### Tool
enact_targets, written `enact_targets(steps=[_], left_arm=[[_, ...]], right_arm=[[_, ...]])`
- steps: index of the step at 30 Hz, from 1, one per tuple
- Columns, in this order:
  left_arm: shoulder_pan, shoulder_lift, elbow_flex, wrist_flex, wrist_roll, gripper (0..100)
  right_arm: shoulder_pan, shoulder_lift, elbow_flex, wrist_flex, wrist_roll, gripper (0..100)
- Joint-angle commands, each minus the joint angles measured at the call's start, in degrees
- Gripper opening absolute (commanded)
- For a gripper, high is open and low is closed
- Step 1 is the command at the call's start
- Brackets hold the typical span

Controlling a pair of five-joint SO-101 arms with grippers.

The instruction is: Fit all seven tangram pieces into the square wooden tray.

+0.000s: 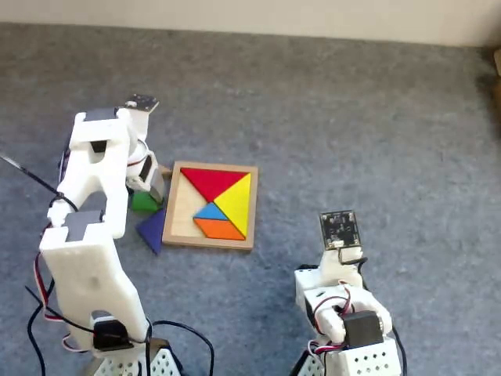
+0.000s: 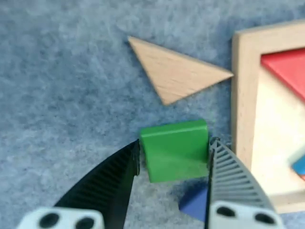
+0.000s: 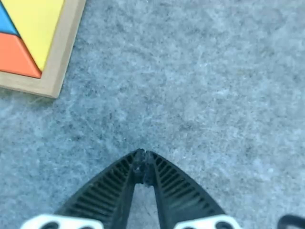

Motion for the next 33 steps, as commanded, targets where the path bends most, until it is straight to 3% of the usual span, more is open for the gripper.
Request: enact_targets(steps=[1,7,19,33], left_arm=[[1.19,-0.57,0.92,0.88,-0.53,23],[1.71,-0.66,3.74,0.88,-0.35,23],[2.33,-3.47,3.91,0.88,2.20,12],[13.58,-16.40,4.09,6.42,-3.16,12]], right_arm=[[0.84,-0.75,8.75,-0.04,-0.53,1.6],[0.84,-0.75,8.75,-0.04,-0.53,1.6],[0.84,-0.75,8.75,-0.04,-0.53,1.6],[2.51,-0.84,8.75,-0.13,-0.53,1.6]])
